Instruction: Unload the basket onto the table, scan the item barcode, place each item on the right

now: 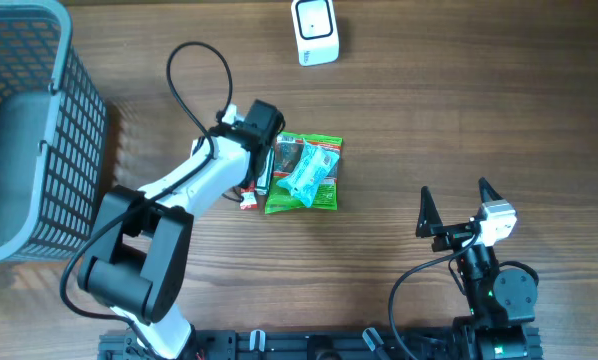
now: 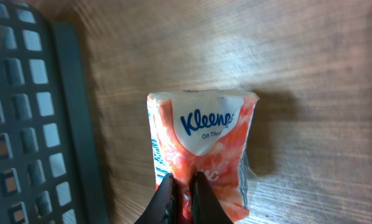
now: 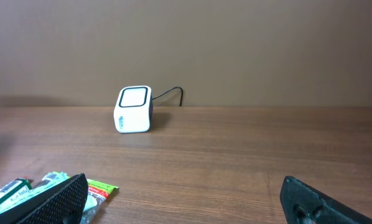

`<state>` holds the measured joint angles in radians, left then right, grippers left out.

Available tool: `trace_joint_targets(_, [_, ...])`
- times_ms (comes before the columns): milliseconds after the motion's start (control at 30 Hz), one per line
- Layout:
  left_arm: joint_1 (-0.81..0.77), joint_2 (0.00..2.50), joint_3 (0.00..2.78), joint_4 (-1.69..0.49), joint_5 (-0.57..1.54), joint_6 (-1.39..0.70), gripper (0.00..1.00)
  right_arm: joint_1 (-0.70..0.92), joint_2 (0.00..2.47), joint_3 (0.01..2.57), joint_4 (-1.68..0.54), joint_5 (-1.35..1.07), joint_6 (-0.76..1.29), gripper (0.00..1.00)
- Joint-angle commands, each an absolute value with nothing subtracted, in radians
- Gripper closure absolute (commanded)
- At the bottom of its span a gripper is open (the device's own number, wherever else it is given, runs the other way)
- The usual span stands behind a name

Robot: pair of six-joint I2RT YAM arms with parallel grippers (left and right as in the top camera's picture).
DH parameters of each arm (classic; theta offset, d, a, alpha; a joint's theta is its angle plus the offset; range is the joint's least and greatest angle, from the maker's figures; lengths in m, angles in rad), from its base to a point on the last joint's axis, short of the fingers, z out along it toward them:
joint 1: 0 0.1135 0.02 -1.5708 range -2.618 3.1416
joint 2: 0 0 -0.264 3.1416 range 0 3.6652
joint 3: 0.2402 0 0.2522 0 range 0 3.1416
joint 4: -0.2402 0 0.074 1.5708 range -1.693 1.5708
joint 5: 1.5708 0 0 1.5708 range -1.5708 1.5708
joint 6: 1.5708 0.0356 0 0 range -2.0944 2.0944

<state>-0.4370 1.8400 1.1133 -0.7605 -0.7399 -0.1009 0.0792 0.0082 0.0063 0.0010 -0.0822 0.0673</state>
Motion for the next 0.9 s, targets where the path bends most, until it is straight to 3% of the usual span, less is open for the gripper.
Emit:
trace_joint_targets(0, [-0.463,1.846,1.068,-0.746,-0.764,-0.124,0.96,0.084,0.004,0.006,0.004,-0.094,0.078,0.00])
trace_joint_targets(267, [-0.474,1.846,1.066,-0.702,-0.603,-0.124,0.78,0.084,0.004,0.006,0.004,-0.094,0.078,0.00])
trace_joint_targets(533, [-0.474,1.818,1.068,-0.702,-0.603,-0.128,0.77,0.084,0.004,0.006,0.004,-0.094,0.078,0.00])
trace_joint_targets(867, [-0.474,1.769,1.068,-0.703,-0.498,-0.208,0.67,0.084,0.004,0.006,0.004,-0.094,0.078,0.00])
